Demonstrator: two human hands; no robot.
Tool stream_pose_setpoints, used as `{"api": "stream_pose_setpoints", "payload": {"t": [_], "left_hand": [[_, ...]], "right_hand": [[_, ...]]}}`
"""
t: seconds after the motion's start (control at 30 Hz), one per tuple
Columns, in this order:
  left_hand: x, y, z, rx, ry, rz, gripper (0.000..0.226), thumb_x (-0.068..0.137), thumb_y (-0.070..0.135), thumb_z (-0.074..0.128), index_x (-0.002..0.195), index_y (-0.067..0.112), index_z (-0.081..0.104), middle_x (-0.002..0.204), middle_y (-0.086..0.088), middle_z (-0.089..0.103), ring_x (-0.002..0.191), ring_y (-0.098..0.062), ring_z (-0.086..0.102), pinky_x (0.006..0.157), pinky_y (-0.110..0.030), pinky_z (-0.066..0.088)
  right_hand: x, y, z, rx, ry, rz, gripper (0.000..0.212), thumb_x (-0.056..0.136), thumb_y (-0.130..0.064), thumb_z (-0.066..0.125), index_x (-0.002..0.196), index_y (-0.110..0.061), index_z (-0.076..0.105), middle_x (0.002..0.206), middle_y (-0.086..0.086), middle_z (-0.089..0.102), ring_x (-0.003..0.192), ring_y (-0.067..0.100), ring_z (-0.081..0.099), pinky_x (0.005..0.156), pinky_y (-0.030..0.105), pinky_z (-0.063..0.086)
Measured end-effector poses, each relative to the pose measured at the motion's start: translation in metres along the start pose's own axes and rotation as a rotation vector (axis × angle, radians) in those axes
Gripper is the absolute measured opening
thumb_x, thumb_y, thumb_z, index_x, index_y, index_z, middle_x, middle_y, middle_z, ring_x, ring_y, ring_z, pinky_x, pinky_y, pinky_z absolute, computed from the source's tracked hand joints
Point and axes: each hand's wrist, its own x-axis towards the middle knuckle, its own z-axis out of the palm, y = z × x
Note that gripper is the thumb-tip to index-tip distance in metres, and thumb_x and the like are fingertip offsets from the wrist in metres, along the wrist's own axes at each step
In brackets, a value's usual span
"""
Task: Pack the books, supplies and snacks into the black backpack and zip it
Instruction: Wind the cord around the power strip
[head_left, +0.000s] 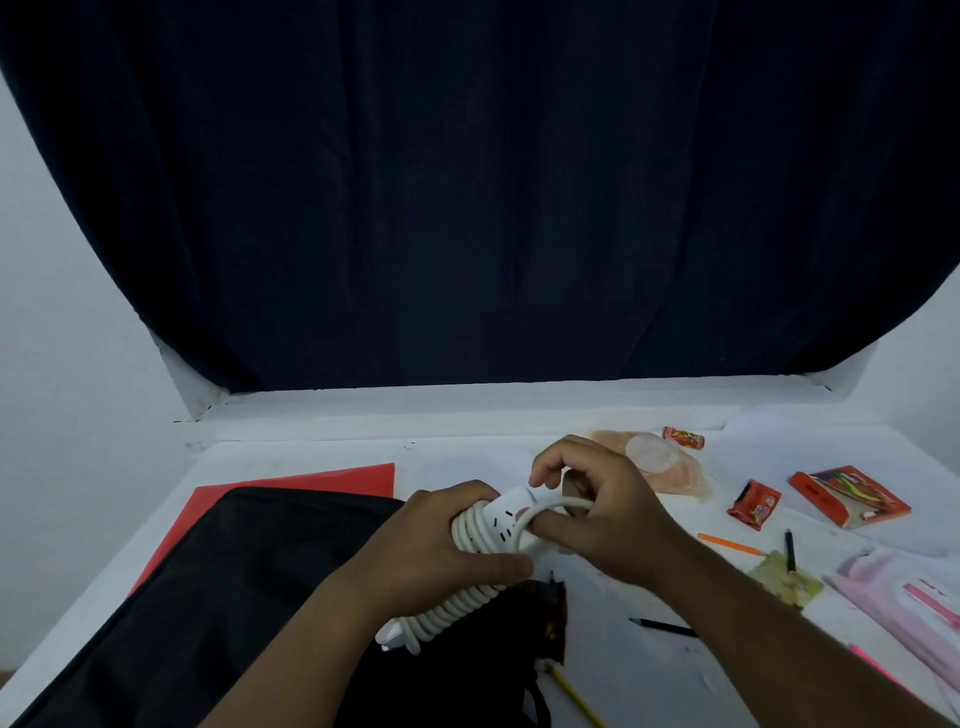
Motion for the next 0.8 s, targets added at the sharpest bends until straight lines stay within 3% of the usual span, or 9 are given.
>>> {"api": "stream_pose_setpoints", "payload": {"t": [0.17,0.3,0.43,0.5,0.6,0.73,0.8], "left_hand": [[-0.001,-0.004,-0.014,0.007,0.031,0.000,0.040,0.071,0.049,0.086,0.103,0.033,0.067,0.095,0.009,0.073,0.084,-0.010,0.069,0.083,-0.047,0.057],[-0.001,0.010,-0.014,0.050,-0.026,0.080,0.046,0.068,0.050,0.087,0.105,0.035,0.065,0.095,0.010,0.072,0.086,-0.012,0.069,0.080,-0.047,0.057],[-0.003,0.020,-0.010,-0.048,0.029,0.127,0.072,0.064,0.049,0.087,0.122,0.040,0.045,0.099,0.005,0.071,0.089,-0.018,0.070,0.078,-0.048,0.059],[-0.004,0.024,-0.009,-0.130,0.080,0.129,0.083,0.062,0.048,0.086,0.127,0.044,0.034,0.096,0.002,0.072,0.087,-0.020,0.070,0.078,-0.044,0.060],[-0.004,0.025,-0.001,-0.230,0.157,0.151,0.083,0.063,0.046,0.083,0.129,0.051,0.033,0.096,0.000,0.073,0.088,-0.021,0.071,0.078,-0.039,0.061],[-0.002,0.015,0.007,-0.259,0.212,0.166,0.070,0.066,0.052,0.081,0.128,0.047,0.048,0.104,0.004,0.071,0.096,-0.018,0.070,0.078,-0.036,0.061],[0.000,0.010,0.009,-0.292,0.230,0.182,0.059,0.069,0.052,0.080,0.122,0.039,0.057,0.106,0.005,0.070,0.096,-0.018,0.070,0.076,-0.032,0.059]], "right_hand": [[0.018,-0.006,-0.032,0.153,-0.112,0.014,0.012,0.079,-0.014,0.079,0.087,-0.012,0.070,0.073,0.016,0.066,0.064,0.037,0.057,0.065,0.036,0.049],[0.030,-0.017,-0.025,0.132,-0.049,0.006,0.011,0.078,-0.006,0.082,0.084,-0.005,0.073,0.080,0.010,0.072,0.072,0.013,0.066,0.073,0.022,0.054],[0.038,-0.020,-0.015,0.269,-0.033,0.083,0.009,0.078,-0.007,0.079,0.083,-0.003,0.073,0.082,0.013,0.074,0.073,0.020,0.068,0.072,0.030,0.057],[0.038,-0.018,-0.009,0.360,-0.069,0.135,0.001,0.084,-0.003,0.072,0.084,-0.004,0.072,0.081,0.009,0.073,0.072,0.017,0.067,0.066,0.026,0.055],[0.033,-0.012,0.000,0.393,-0.137,0.192,0.020,0.089,0.011,0.057,0.089,-0.006,0.068,0.079,-0.002,0.069,0.071,0.011,0.064,0.060,0.023,0.051],[0.027,0.000,0.009,0.409,-0.159,0.312,0.013,0.092,-0.009,0.057,0.101,-0.012,0.066,0.095,0.010,0.071,0.085,0.026,0.065,0.071,0.040,0.052],[0.023,0.007,0.010,0.463,-0.210,0.400,0.023,0.090,-0.023,0.057,0.109,-0.015,0.065,0.105,0.019,0.069,0.087,0.032,0.065,0.074,0.043,0.053]]}}
